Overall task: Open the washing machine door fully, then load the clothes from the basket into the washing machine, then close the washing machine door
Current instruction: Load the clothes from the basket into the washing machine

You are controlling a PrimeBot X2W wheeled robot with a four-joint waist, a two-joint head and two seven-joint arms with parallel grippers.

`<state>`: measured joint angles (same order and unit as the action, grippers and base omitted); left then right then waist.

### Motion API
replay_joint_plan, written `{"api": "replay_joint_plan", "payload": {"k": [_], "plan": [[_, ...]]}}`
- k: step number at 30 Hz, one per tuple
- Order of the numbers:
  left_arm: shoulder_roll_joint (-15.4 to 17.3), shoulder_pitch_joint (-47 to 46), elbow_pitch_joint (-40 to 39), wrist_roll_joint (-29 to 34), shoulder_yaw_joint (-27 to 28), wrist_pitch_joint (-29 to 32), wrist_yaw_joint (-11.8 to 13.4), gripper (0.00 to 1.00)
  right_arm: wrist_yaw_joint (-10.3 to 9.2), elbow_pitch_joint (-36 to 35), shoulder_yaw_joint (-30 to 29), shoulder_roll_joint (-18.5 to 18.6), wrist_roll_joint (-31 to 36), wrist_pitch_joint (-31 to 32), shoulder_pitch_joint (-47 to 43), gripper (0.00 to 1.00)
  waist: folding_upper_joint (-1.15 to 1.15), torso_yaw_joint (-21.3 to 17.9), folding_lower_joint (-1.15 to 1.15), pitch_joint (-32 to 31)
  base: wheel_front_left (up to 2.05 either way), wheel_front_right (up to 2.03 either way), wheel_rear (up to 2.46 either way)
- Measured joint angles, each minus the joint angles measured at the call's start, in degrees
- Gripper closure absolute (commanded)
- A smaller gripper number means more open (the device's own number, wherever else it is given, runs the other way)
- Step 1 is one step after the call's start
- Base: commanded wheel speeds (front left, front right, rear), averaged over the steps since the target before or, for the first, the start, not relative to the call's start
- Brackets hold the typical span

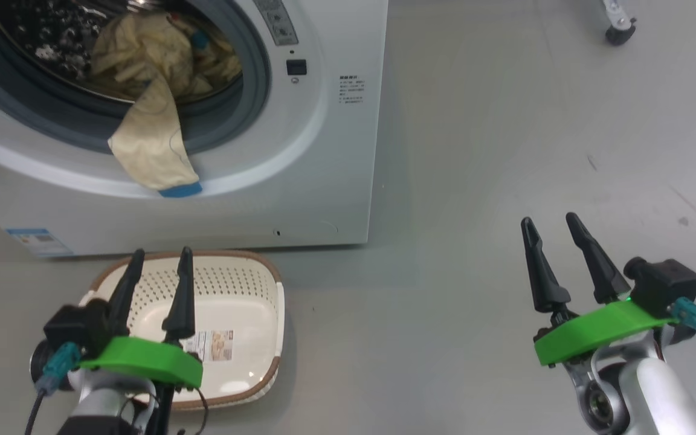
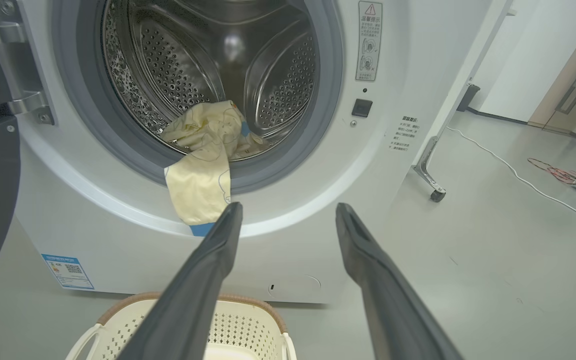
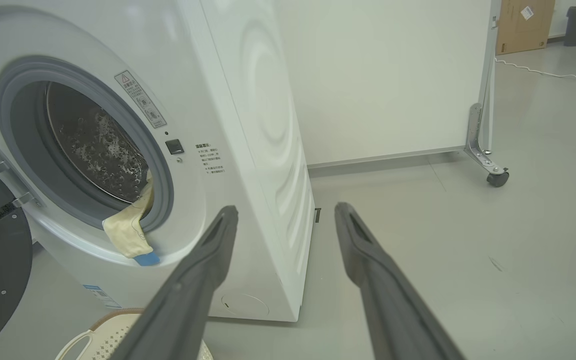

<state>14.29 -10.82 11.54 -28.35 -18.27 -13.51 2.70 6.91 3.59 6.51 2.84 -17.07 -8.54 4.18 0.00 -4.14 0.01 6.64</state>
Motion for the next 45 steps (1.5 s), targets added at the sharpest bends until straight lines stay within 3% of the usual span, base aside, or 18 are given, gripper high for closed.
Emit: {"api": "replay_joint_plan", "payload": {"k": [7,19,25,45], "plan": [[-0.1,-12.0,7.3,-0.5,0.3,1.4,-1.4,0.00,0.00,0.2,-0.7,0.4,0.0,-0.5,4.9,0.00,0.00,-0.5,0.01,9.5,0.00,0.00,0.00],[-0.3,-32.0,26.4,-4.2,4.7,3.3,-3.5,0.00,0.00,2.9,1.2,1.1,0.0,-3.1,10.7,0.00,0.00,-3.7,0.02,22.8,0.00,0.00,0.00],[0.0,-38.8,34.4,-8.6,8.9,4.5,-4.2,0.00,0.00,3.9,1.9,1.1,-0.1,-4.1,12.0,0.00,0.00,-7.2,0.00,25.5,0.00,0.00,0.00],[2.0,-50.3,52.0,-8.0,9.6,1.4,-3.2,0.00,0.00,5.3,3.0,0.5,-1.6,-5.7,13.9,0.00,0.00,-12.3,0.00,28.8,0.00,0.00,0.00]]}}
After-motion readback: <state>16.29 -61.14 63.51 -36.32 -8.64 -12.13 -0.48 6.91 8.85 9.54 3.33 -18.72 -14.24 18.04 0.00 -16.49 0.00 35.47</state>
